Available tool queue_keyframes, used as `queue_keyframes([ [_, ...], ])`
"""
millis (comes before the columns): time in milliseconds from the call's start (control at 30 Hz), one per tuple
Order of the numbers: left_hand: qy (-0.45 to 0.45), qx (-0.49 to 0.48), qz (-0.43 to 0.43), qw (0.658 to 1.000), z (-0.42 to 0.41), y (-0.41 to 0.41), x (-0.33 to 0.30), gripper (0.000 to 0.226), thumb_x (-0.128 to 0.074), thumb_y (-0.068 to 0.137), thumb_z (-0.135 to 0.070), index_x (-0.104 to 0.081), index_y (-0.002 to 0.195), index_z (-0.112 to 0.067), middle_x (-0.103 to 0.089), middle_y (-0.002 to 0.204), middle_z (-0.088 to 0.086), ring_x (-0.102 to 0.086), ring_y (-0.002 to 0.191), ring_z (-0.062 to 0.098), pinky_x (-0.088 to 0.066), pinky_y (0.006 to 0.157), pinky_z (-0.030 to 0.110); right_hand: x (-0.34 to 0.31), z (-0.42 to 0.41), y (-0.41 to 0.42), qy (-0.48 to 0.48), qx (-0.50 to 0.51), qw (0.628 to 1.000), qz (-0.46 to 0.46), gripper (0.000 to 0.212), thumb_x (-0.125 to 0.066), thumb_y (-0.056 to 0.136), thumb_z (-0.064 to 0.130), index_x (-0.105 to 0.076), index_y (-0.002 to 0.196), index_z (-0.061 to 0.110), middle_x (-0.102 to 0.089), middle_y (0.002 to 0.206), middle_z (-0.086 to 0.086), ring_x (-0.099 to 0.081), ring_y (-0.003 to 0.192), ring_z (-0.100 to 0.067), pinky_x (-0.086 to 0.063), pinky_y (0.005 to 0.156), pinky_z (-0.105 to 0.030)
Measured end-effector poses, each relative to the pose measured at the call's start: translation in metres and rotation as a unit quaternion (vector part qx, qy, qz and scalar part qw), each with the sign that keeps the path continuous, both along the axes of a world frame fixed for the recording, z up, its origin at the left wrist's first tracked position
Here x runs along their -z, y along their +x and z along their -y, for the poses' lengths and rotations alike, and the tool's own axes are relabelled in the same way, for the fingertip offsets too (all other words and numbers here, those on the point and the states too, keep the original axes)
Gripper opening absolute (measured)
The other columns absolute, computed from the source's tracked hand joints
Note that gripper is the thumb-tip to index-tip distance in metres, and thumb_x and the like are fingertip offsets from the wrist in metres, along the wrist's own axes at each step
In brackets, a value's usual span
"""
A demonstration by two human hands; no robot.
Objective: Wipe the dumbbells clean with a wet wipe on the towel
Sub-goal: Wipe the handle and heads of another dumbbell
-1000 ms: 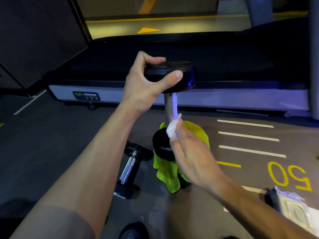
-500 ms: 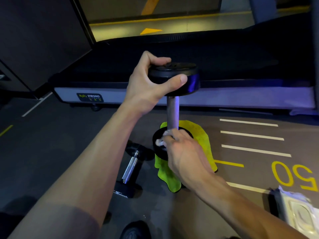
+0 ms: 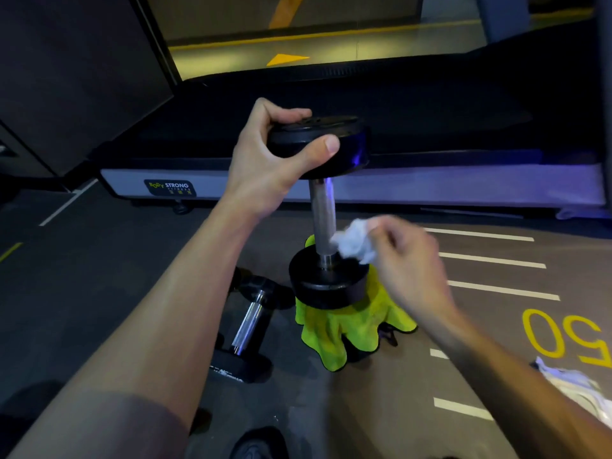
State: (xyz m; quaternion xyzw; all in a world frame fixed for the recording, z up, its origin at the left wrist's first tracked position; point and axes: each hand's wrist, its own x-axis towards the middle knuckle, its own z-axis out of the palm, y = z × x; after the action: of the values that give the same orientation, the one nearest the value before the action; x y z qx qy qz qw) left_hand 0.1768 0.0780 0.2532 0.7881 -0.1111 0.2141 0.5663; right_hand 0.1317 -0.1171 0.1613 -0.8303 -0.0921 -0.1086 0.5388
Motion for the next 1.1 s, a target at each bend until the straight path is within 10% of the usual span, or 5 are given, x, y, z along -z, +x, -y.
queue_keyframes([
  [133, -0.003, 0.004, 0.001, 1.000, 0.004, 0.003, -0.001, 0.059, -0.085, 0.068, -0.053, -0.057, 0.107, -0.018, -0.071, 0.128, -0.002, -0.069, 0.117, 0.010, -0.055, 0.105, 0.034, -0.018, -0.007, 0.018, 0.203, 0.113, 0.972, -0.037, 0.032, -0.052, 0.107, 0.022, -0.073, 0.083, 0.027, -0.069, 0.078, 0.024, -0.058, 0.077, 0.008, -0.047, 0.079, -0.019],
  [333, -0.002, -0.002, 0.001, 1.000, 0.007, 0.006, -0.002, 0.053, -0.085, 0.068, -0.054, -0.059, 0.104, -0.025, -0.072, 0.125, -0.006, -0.069, 0.112, 0.003, -0.053, 0.095, 0.022, 0.014, -0.027, -0.003, -0.054, -0.044, 0.968, 0.240, 0.033, -0.057, 0.105, 0.008, -0.067, 0.136, 0.007, -0.054, 0.152, -0.005, -0.046, 0.144, -0.006, -0.036, 0.118, -0.020],
  [533, -0.014, -0.005, -0.006, 1.000, -0.002, 0.010, 0.001, 0.056, -0.084, 0.069, -0.053, -0.058, 0.106, -0.021, -0.071, 0.128, -0.005, -0.069, 0.118, 0.010, -0.055, 0.106, 0.041, 0.034, -0.011, 0.003, -0.191, -0.094, 0.944, 0.252, 0.017, -0.065, 0.100, 0.023, -0.076, 0.113, 0.020, -0.060, 0.106, 0.002, -0.057, 0.089, -0.022, -0.053, 0.077, -0.039],
  [700, 0.008, 0.012, -0.004, 1.000, 0.005, 0.009, -0.001, 0.057, -0.084, 0.069, -0.052, -0.057, 0.108, -0.019, -0.071, 0.129, -0.003, -0.068, 0.119, 0.012, -0.054, 0.107, 0.043, -0.014, -0.032, 0.035, -0.129, -0.074, 0.959, 0.243, 0.032, -0.065, 0.095, 0.010, -0.073, 0.117, 0.031, -0.050, 0.110, 0.019, -0.057, 0.095, -0.004, -0.037, 0.084, -0.004],
  [1100, 0.033, 0.034, 0.002, 0.999, 0.020, 0.015, -0.003, 0.061, -0.086, 0.067, -0.053, -0.059, 0.109, -0.019, -0.071, 0.128, -0.003, -0.069, 0.118, 0.015, -0.056, 0.104, 0.046, -0.013, -0.029, 0.028, -0.281, 0.032, 0.909, 0.305, 0.023, -0.066, 0.080, 0.024, -0.067, 0.103, 0.029, -0.066, 0.073, -0.004, -0.060, 0.054, -0.035, -0.041, 0.049, -0.032],
])
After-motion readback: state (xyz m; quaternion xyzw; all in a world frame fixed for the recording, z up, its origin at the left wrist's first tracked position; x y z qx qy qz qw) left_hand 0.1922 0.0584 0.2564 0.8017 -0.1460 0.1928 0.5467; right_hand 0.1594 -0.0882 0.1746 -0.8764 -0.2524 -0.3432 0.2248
